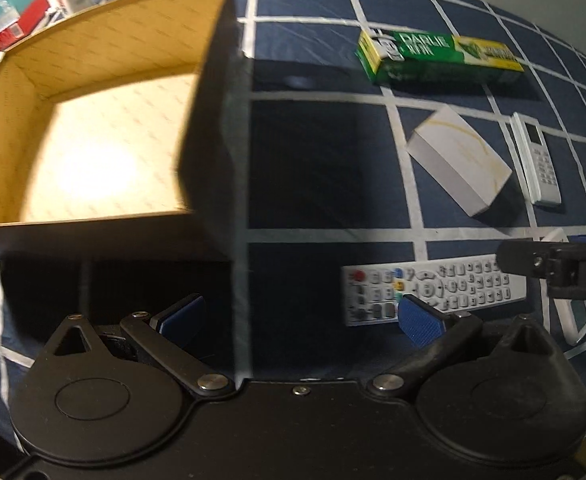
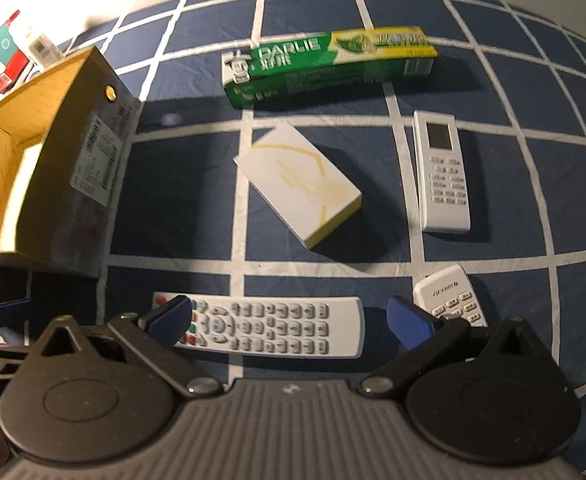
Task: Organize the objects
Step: 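Move the right tool toward the white TV remote beside the box, then close the right gripper on the white TV remote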
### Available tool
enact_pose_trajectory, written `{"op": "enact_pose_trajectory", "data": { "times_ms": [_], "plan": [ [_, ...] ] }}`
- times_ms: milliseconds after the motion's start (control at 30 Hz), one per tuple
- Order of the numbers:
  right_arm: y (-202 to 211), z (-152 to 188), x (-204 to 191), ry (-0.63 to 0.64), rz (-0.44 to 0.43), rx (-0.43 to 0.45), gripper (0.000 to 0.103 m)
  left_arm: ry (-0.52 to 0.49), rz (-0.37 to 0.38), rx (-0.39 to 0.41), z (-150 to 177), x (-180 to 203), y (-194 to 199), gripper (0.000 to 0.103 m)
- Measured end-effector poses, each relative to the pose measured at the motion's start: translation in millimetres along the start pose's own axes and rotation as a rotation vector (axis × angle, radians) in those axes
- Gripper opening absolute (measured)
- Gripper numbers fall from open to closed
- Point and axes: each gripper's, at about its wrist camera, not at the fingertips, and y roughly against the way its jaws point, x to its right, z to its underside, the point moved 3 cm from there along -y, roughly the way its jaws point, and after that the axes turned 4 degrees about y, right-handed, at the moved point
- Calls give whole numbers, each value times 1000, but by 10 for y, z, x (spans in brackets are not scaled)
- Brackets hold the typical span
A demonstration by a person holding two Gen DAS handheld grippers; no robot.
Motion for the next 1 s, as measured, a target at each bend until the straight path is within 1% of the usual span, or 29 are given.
{"op": "enact_pose_trajectory", "data": {
  "times_ms": [267, 533, 700, 833, 1000],
  "plan": [
    [-338, -7, 161, -16, -42, -86, 103, -2, 22, -58, -7, 242, -331, 103],
    [-627, -4, 221, -27, -60, -159, 103, -2, 99, -117, 5, 391, -573, 103],
    [-731, 13, 219, -36, -68, -191, 103, -15, 119, -138, 12, 476, -665, 103],
    [-775, 1, 243, -51, -74, -202, 103, -6, 144, -161, 13, 514, -720, 103],
    [-805, -17, 247, -51, -70, -207, 102, -6, 161, -169, 7, 544, -747, 103]
  ]
}}
